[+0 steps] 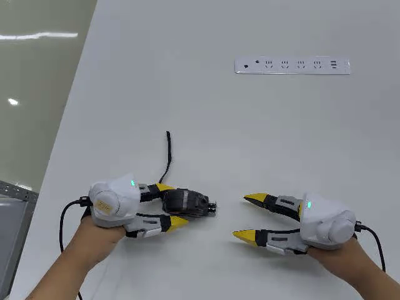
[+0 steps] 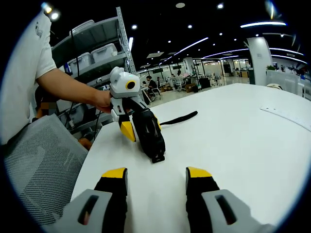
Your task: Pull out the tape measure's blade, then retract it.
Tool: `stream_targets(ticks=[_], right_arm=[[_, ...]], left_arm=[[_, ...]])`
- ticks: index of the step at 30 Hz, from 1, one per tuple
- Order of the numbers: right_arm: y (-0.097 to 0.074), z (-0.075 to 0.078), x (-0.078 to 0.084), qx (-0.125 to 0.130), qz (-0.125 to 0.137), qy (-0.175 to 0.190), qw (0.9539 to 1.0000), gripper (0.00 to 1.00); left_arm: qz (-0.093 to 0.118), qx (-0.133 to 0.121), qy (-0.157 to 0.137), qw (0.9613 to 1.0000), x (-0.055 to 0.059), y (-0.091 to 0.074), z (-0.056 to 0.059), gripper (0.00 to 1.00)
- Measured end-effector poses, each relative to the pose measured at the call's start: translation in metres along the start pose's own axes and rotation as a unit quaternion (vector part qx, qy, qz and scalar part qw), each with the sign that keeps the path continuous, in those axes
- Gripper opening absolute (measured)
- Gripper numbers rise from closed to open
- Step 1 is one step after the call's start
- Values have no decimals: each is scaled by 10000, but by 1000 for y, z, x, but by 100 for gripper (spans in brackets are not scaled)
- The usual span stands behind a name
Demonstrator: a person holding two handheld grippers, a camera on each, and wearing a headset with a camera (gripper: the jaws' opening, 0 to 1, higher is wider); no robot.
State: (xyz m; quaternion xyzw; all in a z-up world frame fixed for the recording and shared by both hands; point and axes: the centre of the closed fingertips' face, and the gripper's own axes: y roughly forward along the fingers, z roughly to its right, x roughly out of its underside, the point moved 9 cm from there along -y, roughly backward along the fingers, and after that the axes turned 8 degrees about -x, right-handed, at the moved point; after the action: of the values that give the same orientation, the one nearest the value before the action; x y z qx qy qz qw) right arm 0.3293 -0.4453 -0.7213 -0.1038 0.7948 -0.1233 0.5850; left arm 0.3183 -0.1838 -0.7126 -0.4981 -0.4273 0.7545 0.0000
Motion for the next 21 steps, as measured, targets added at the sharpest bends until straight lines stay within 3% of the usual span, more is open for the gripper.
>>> stream_targets(ticks=[10, 21], right_arm=[[3, 1, 0, -42, 15, 34, 10000, 48], [4, 3, 2, -69, -10, 55, 10000, 47]], left_arm=[[25, 111, 37, 9999, -1, 0, -1, 35], [17, 173, 60, 9998, -1, 1, -1, 35]])
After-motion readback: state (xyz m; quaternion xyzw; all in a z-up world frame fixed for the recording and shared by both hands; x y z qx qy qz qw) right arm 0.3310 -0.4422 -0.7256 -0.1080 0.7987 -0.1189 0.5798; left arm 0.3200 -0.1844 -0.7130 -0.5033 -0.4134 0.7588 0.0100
